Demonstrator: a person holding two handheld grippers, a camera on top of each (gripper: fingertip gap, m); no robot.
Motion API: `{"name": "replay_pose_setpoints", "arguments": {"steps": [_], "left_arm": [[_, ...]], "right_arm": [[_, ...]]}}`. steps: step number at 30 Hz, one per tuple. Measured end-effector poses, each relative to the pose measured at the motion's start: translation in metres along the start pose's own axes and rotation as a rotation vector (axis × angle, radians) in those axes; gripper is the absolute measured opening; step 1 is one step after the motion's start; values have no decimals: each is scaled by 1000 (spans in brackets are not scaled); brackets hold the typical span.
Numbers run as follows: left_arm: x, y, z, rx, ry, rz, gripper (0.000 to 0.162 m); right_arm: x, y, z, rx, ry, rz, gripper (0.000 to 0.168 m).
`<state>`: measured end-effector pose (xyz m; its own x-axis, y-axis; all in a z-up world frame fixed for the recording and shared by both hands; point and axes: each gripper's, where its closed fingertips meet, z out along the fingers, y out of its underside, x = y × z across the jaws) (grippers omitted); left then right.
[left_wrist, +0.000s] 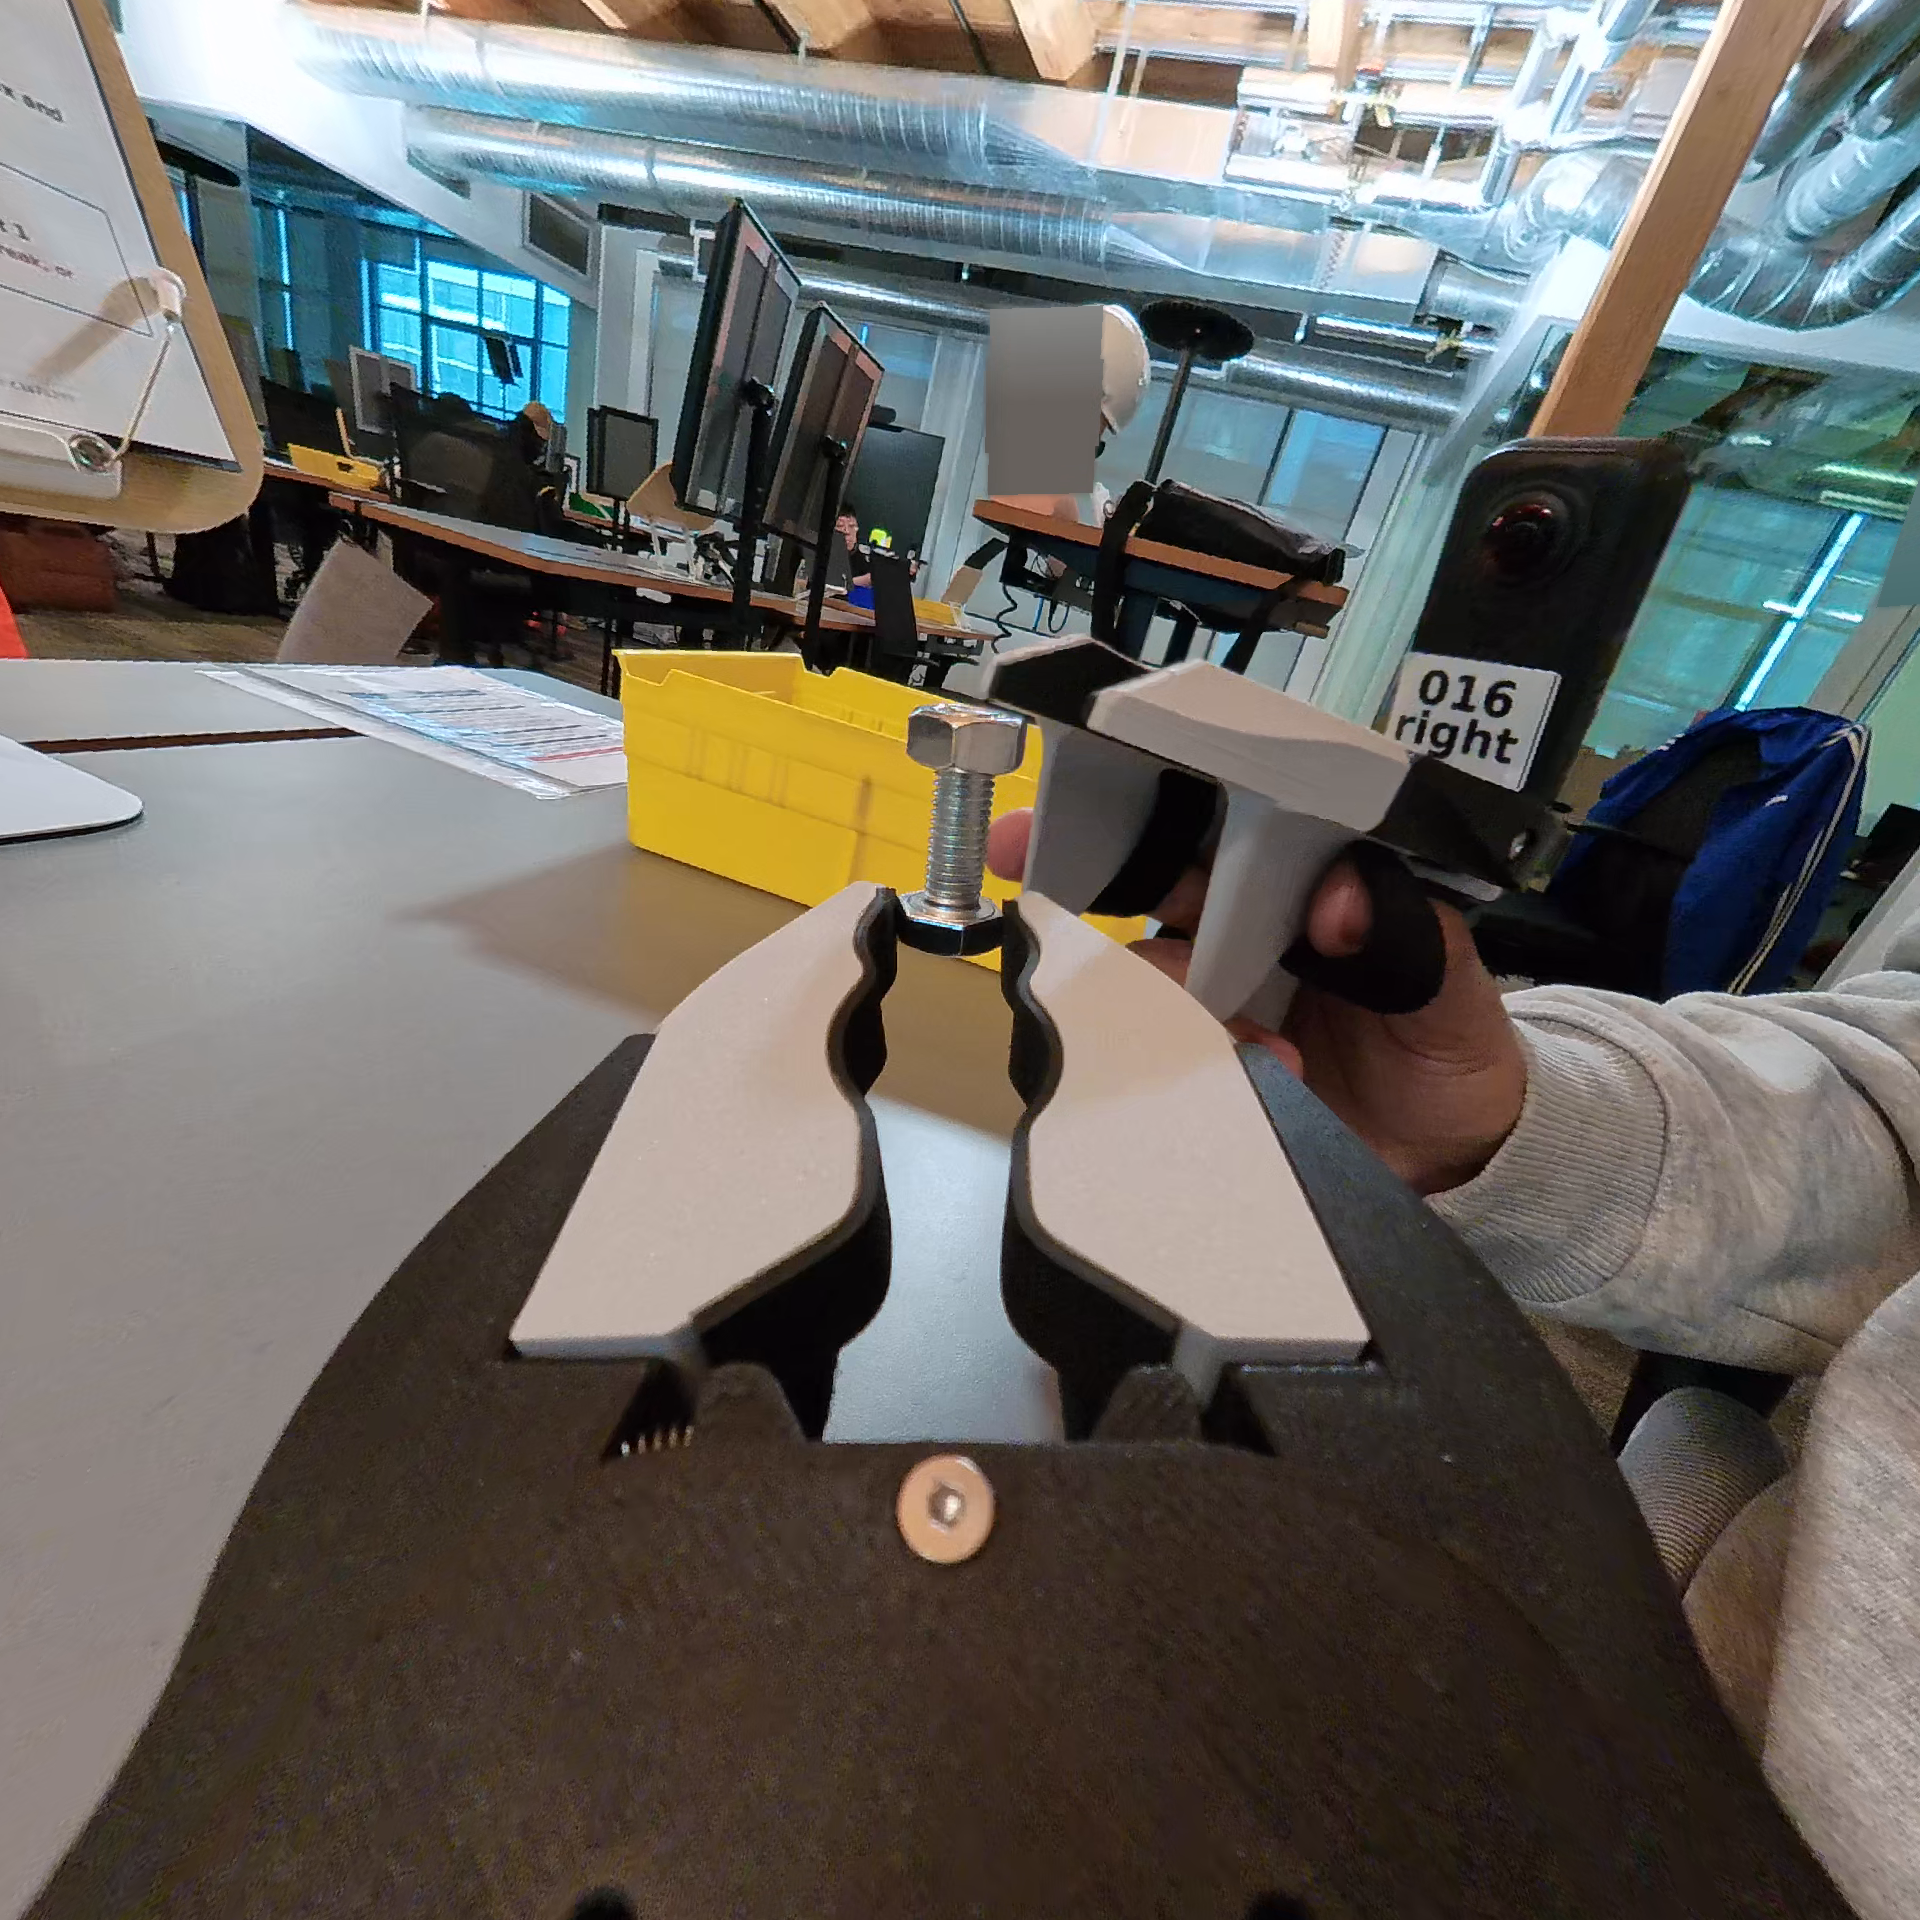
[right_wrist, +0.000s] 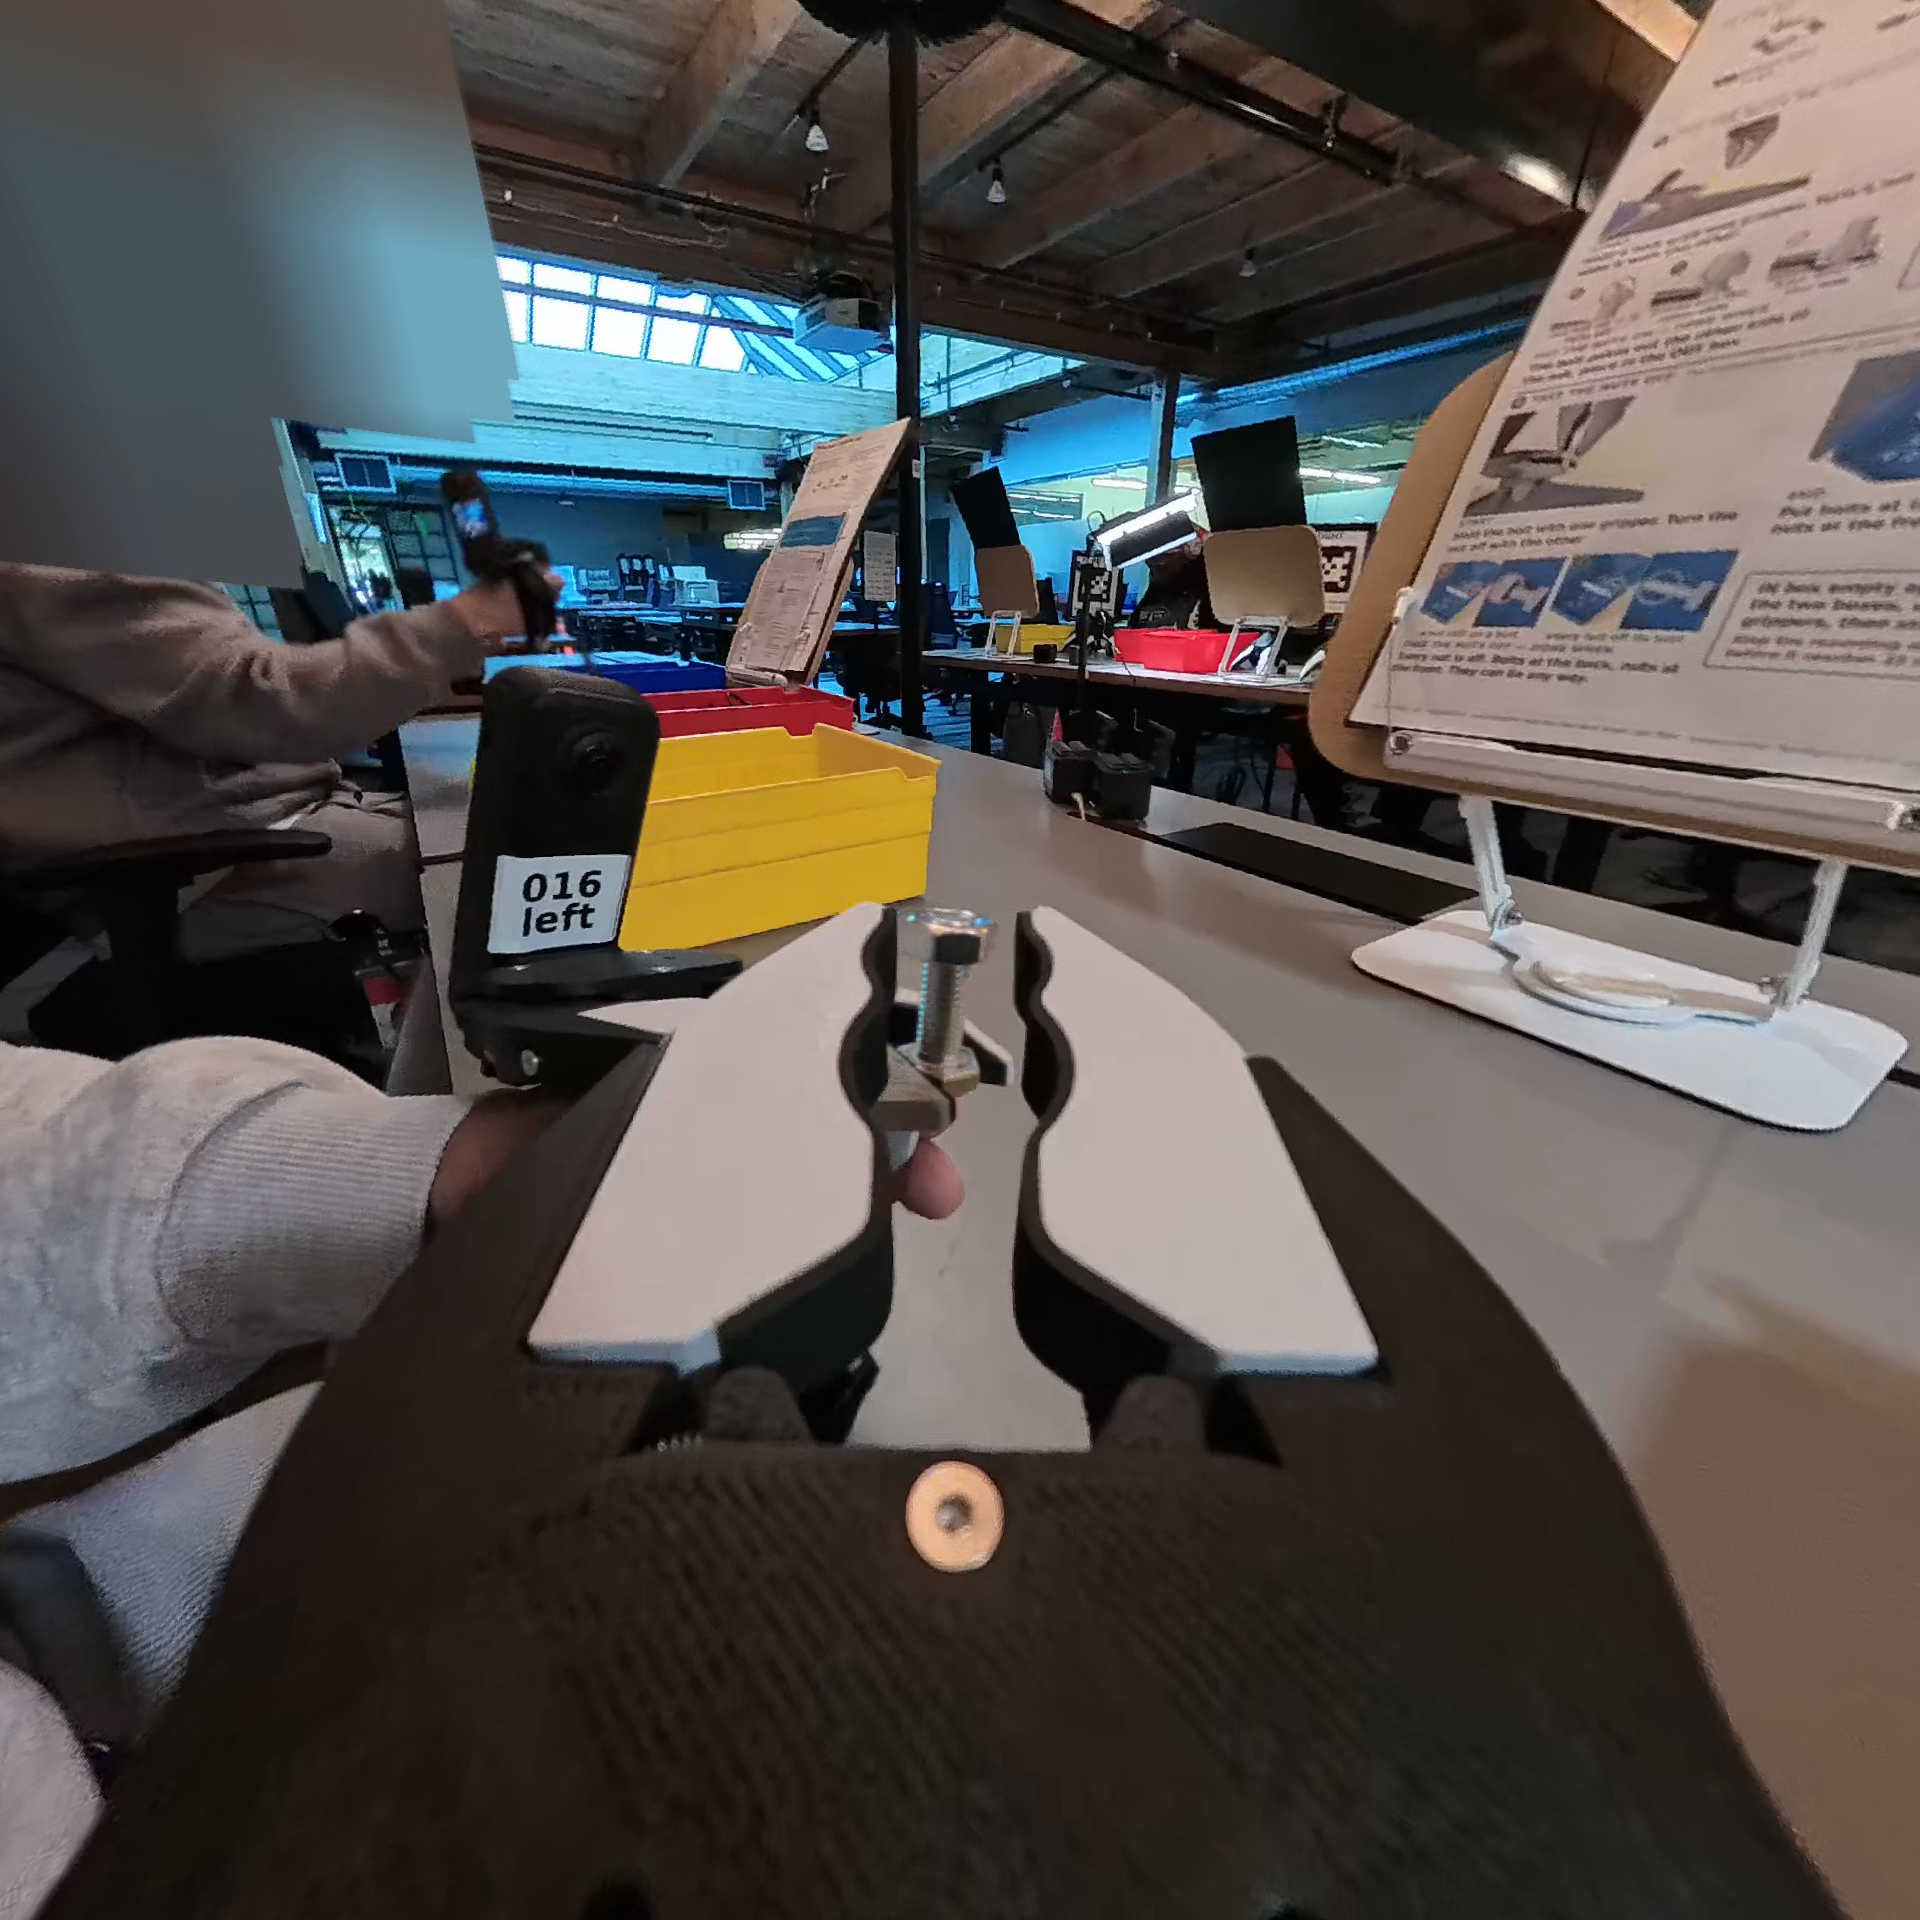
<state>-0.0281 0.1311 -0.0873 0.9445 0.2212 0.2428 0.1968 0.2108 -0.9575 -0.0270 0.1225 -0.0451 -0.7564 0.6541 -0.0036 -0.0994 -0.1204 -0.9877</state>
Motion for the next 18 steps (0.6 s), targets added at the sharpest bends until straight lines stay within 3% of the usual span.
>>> {"name": "replay_pose_setpoints", "arguments": {"steps": [11, 18], "left_arm": [[2, 1, 1, -7, -6, 22, 21], [5, 2, 2, -19, 2, 38, 20]], "right_arm": [[-8, 6, 4, -31, -25, -7, 22], [-11, 14, 10, -48, -59, 38, 42]]}}
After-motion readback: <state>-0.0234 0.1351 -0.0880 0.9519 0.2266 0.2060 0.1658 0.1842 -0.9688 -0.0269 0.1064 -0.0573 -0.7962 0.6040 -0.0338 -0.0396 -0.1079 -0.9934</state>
